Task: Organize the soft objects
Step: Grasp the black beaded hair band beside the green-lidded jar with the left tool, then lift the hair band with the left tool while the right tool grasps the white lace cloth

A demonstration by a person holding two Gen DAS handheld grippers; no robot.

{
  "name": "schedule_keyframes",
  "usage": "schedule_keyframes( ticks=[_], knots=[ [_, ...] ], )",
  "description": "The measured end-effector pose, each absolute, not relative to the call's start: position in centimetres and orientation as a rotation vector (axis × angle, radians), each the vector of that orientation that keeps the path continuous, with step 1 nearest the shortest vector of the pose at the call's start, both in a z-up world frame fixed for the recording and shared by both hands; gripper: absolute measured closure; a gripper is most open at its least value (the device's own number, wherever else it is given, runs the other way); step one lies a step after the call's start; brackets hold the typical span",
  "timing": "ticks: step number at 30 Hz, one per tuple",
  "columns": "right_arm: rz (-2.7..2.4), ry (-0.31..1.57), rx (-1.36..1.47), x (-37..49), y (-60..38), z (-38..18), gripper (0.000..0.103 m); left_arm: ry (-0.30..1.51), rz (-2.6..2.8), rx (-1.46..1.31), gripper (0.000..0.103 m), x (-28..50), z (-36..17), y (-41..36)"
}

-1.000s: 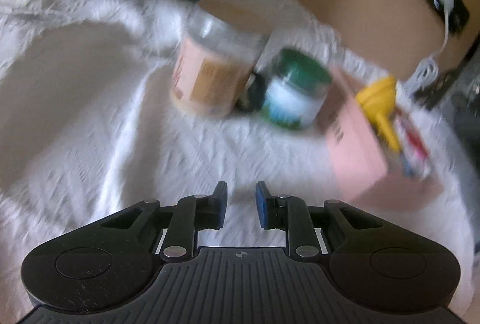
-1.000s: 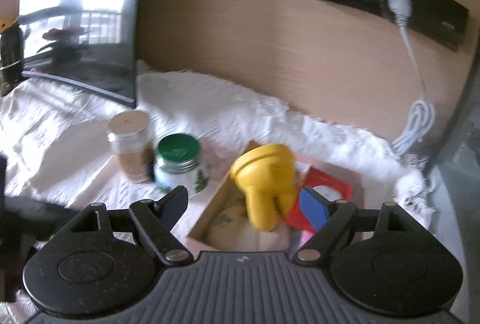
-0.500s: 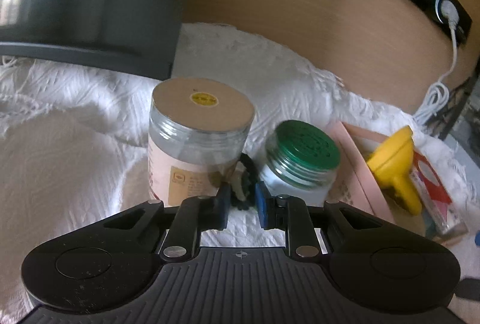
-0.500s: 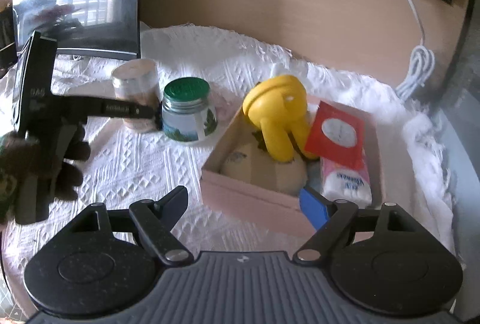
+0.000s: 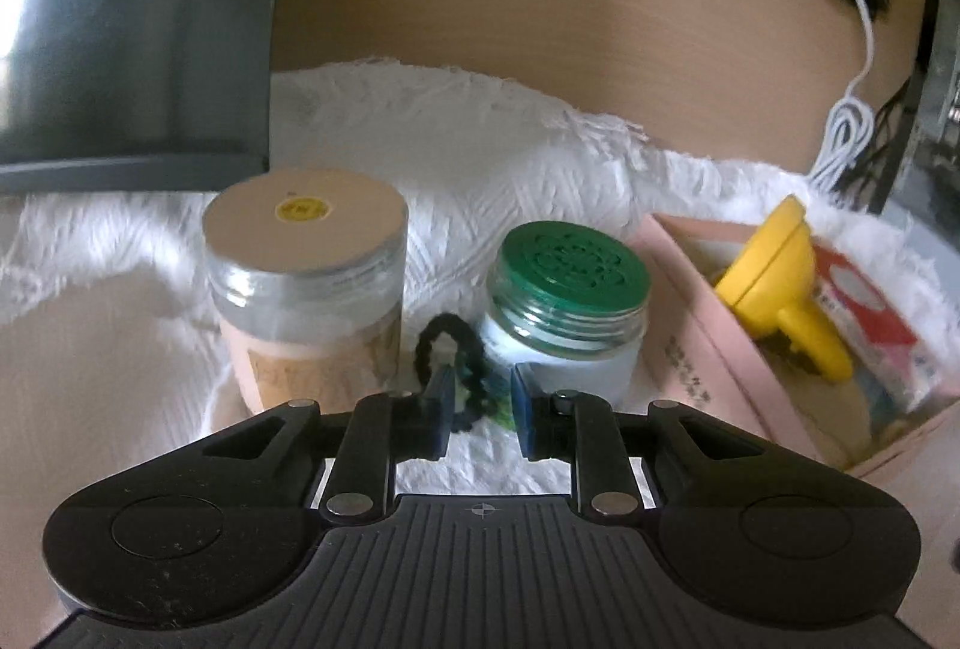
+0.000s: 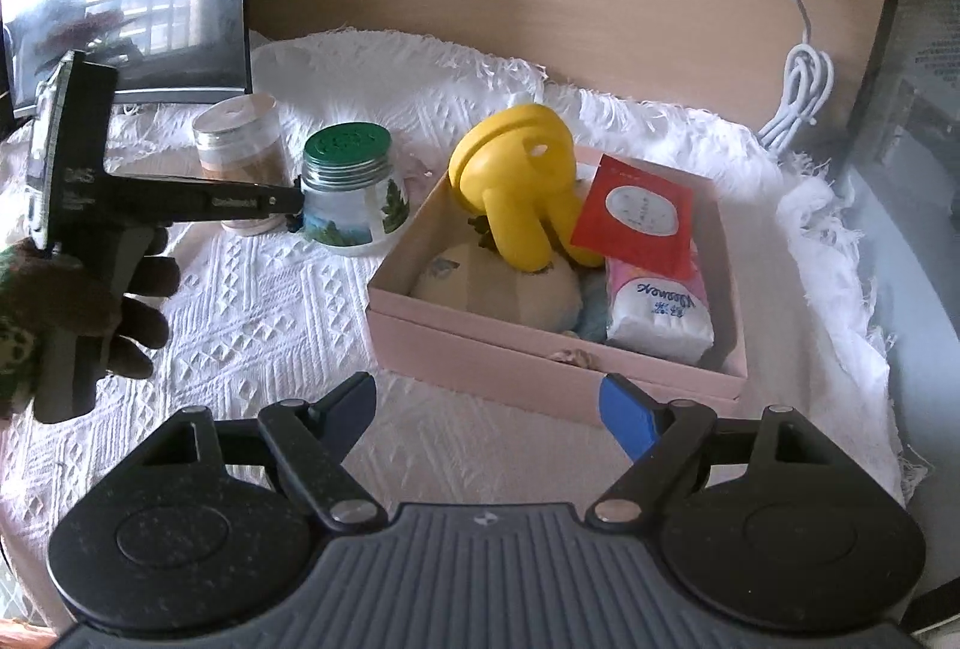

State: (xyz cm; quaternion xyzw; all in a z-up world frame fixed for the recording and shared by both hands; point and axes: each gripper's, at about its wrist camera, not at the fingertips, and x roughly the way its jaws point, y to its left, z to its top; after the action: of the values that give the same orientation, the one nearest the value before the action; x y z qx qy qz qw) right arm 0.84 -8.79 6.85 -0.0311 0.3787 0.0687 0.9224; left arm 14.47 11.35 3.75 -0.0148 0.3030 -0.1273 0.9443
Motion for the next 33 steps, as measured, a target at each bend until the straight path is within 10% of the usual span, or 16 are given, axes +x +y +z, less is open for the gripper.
schedule_keyframes(
  ticks=[18, 27, 33],
  knots=[
    [0.136, 0.749, -0.065, 1.3, -9.6, 9.5, 0.023, 0.707, -0.278, -0.131, 0.092, 16.1, 1.4, 13.2],
    [0.312, 0.874, 0.139, 16.0, -7.9, 17.9, 0.028, 0.629, -0.315, -0.189, 0.093, 12.0, 4.6, 15.1],
    [0.231, 1.189, 0.175, 28.5, -3.4, 14.2, 0.052, 0.574, -0.313, -0.246, 0.093, 6.6, 7.1, 17.0]
  ],
)
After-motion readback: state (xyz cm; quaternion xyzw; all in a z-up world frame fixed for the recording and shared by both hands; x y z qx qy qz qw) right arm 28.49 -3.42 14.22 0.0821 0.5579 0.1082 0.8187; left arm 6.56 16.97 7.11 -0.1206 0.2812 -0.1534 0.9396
